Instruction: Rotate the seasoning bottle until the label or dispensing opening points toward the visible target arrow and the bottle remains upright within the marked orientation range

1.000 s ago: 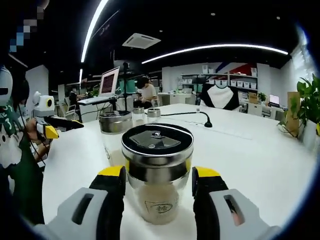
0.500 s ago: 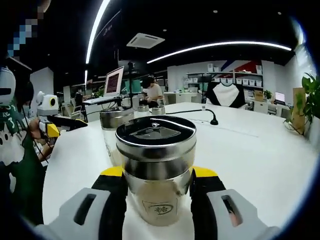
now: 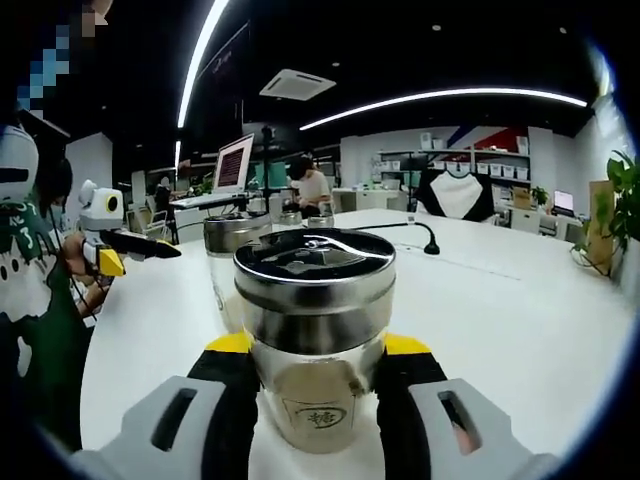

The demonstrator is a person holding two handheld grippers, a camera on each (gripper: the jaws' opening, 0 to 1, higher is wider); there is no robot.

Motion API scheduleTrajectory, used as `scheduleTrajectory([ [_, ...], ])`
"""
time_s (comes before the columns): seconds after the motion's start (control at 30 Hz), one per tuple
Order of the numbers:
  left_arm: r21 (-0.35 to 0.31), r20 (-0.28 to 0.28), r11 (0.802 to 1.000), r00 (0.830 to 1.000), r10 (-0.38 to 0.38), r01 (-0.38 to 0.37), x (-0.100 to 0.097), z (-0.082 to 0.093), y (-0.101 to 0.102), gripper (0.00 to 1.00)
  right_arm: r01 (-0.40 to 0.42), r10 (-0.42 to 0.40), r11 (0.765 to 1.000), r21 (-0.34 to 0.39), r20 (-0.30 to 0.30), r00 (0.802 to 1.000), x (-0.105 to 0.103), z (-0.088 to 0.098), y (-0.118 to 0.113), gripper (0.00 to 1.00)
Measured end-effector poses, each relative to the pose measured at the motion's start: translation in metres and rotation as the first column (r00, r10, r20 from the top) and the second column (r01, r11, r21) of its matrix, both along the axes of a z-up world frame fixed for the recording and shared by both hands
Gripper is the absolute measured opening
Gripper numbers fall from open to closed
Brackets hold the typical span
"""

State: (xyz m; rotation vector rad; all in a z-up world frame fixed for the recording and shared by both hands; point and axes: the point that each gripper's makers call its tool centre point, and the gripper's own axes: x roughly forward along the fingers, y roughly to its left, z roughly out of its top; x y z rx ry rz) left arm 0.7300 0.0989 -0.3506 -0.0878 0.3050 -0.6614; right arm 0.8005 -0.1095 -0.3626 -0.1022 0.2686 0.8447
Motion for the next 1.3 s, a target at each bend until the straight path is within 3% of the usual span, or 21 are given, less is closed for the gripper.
scheduleTrajectory([
  [0.83,-0.007,0.003,1.000,1.000,0.003,-0.003,0.0015,0.0022,0.0018,0.94,0.066,-0.066,0.998,-0.017,-0.002,0.998,-0.0049,0.0009,0.0010,0.44],
  [1.3,-0.012,0.003,1.000,1.000,0.009,-0.009,0.0018,0.0024,0.0045,0.94,0.162,-0.163,0.986,-0.045,-0.015,0.987,-0.0049,-0.0005,-0.0009,0.44],
])
